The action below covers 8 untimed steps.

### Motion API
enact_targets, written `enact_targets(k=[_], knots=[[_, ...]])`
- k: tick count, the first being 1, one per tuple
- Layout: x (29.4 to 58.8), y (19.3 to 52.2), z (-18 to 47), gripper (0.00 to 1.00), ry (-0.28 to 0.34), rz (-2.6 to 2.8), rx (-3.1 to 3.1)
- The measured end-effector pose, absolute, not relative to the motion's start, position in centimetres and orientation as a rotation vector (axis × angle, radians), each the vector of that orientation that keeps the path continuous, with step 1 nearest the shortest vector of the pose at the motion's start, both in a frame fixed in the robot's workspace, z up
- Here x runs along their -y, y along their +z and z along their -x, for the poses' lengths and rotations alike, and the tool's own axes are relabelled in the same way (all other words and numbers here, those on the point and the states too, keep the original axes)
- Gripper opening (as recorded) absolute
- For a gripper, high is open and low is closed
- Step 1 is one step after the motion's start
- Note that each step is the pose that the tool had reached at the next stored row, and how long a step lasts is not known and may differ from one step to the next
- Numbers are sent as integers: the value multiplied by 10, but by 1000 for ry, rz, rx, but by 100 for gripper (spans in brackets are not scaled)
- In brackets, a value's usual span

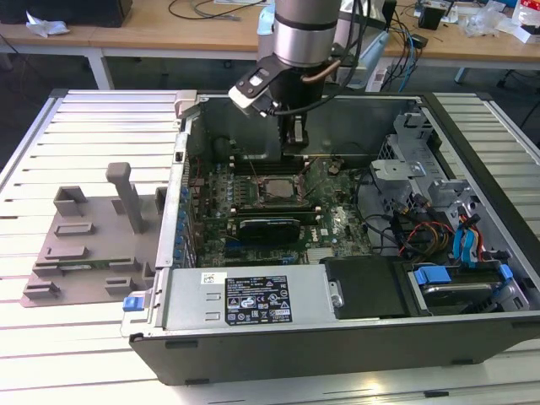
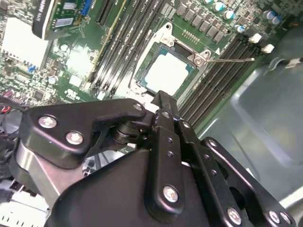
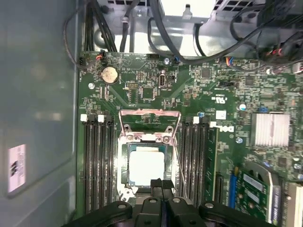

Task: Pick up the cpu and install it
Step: 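Place the cpu into insertion slot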

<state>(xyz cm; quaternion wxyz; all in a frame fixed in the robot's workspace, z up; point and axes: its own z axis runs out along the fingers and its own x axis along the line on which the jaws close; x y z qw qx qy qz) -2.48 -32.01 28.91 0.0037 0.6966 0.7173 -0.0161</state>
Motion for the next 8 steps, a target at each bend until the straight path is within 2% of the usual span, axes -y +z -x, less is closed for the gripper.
enact_targets(k=[8], knots=[[320,295,25,11,-49,-2184,-2249]])
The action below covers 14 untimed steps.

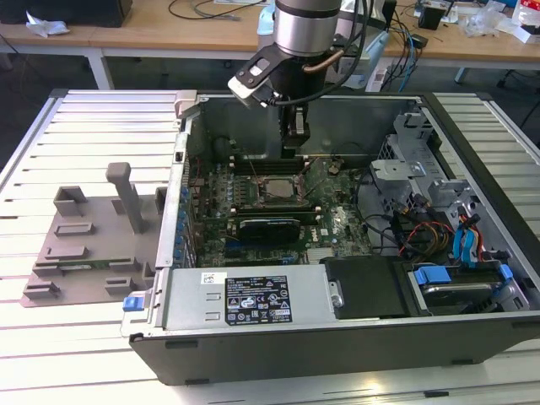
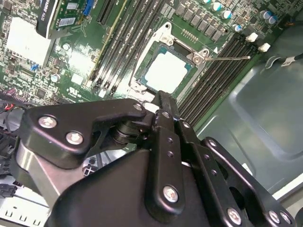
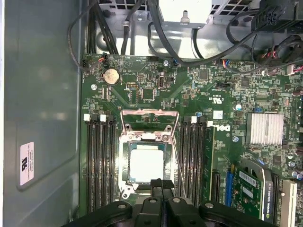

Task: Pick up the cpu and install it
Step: 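Place the cpu into insertion slot, then close the cpu cover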

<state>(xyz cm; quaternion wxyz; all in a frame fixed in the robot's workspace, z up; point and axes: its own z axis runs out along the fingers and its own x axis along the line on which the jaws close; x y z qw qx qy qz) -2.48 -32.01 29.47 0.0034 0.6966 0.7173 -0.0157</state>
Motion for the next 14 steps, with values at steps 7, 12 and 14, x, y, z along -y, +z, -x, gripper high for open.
enact_targets(k=[7,12,14], knots=[[320,294,-15,11,-51,-2184,-2249],[319,287,-56,11,-62,-2189,-2254],[316,276,-69,11,-65,-2190,-2257]])
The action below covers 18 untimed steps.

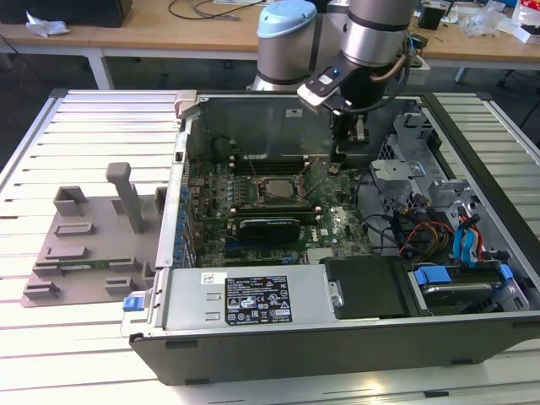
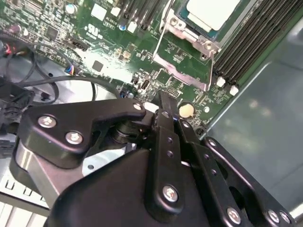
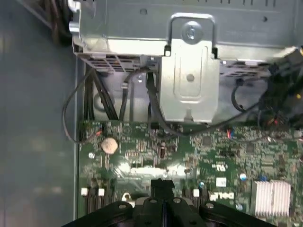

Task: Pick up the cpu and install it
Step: 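Close the cpu cover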

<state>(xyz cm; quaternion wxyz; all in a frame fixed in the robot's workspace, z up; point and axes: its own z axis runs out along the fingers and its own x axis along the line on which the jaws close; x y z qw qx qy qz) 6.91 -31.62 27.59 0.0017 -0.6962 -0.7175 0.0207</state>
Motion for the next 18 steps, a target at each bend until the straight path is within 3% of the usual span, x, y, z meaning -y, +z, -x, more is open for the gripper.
enact_targets(k=[6,18], knots=[[311,258,-69,11,63,2174,2261],[311,255,-41,11,56,2169,2259]])
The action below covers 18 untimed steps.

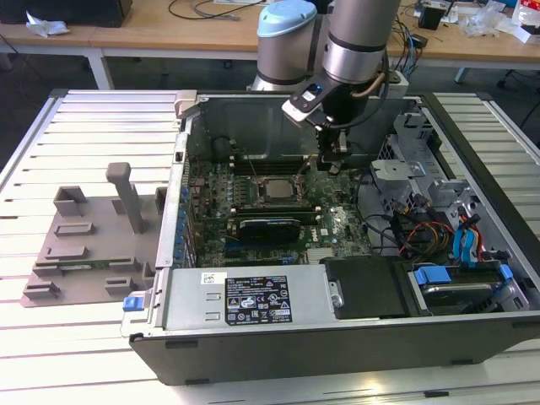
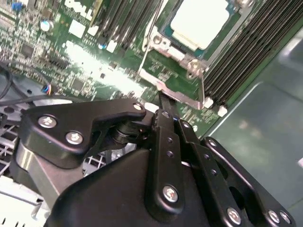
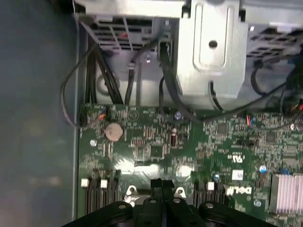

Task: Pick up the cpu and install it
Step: 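Close the cpu cover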

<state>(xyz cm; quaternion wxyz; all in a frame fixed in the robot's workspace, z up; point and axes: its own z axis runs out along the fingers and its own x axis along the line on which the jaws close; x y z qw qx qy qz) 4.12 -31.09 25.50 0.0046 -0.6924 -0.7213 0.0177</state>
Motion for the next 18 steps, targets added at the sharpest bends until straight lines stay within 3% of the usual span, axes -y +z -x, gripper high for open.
enact_targets(k=[18], knots=[[311,238,0,11,52,2167,2258]])
